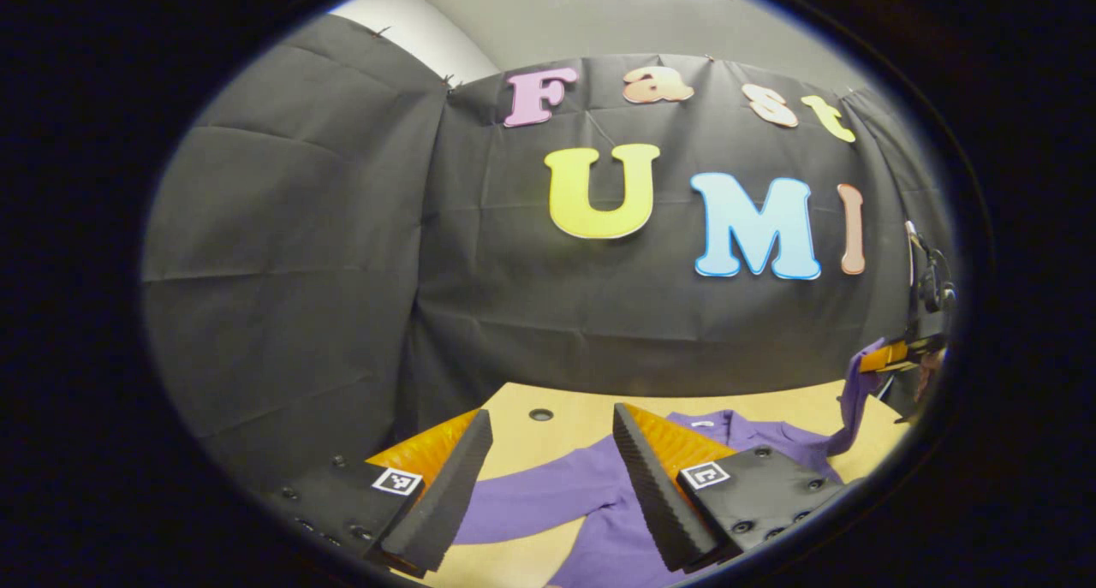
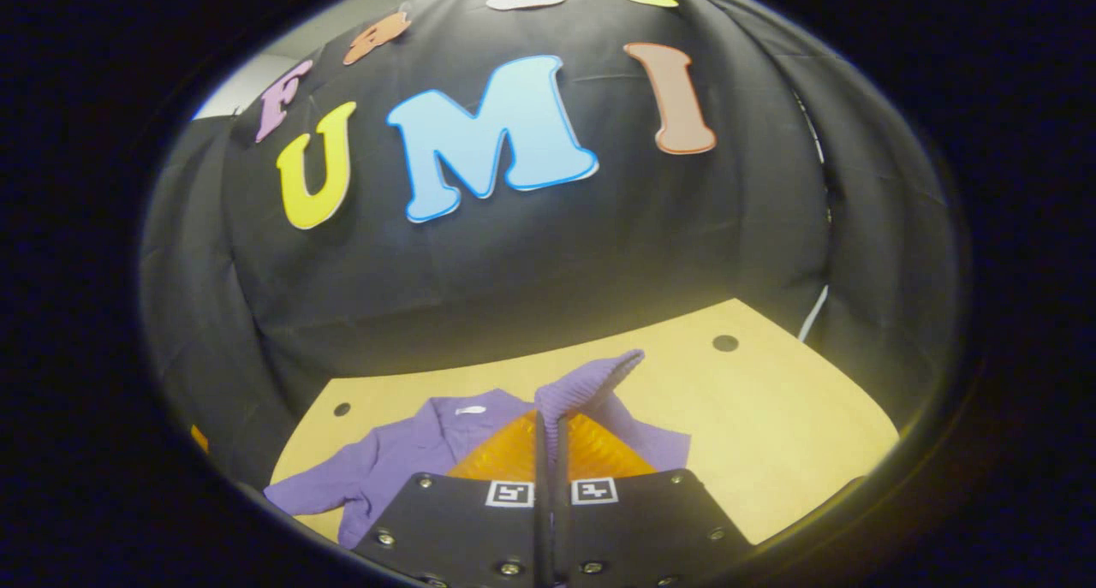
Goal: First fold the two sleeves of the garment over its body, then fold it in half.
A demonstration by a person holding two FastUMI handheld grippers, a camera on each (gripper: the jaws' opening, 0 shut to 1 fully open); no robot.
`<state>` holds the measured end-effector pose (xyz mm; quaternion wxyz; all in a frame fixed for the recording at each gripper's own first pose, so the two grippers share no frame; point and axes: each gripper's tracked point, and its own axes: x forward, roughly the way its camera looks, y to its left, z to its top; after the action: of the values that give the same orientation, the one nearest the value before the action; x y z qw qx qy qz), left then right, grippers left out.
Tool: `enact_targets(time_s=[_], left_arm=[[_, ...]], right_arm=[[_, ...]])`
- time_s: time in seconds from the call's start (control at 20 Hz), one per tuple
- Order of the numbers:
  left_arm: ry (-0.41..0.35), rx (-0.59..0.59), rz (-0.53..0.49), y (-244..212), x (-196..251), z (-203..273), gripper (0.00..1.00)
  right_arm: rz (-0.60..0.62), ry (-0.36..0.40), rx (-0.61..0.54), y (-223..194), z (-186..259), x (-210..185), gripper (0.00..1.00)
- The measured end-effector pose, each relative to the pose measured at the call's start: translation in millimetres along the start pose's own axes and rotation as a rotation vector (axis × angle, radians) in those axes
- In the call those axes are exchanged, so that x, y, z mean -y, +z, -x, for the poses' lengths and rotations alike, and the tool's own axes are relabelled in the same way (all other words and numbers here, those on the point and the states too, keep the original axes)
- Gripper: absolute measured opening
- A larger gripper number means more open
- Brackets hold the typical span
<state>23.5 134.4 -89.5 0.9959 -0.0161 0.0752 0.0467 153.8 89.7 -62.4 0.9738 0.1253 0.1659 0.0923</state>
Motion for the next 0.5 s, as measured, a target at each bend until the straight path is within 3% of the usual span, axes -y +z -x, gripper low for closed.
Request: enact_targets(time_s=[0.25,0.5], left_arm=[[0.036,-0.016,-0.006,-16.1,-47.9,-0.3,0.96],[0.114,-0.026,-0.018,-26.1,-93.0,17.3,0.96]], right_arm=[[0.089,0.088,-0.045,-22.2,-29.8,-74.7,0.01],[0.204,0.182,-0.157,-77.3,-58.5,-139.7,0.02]])
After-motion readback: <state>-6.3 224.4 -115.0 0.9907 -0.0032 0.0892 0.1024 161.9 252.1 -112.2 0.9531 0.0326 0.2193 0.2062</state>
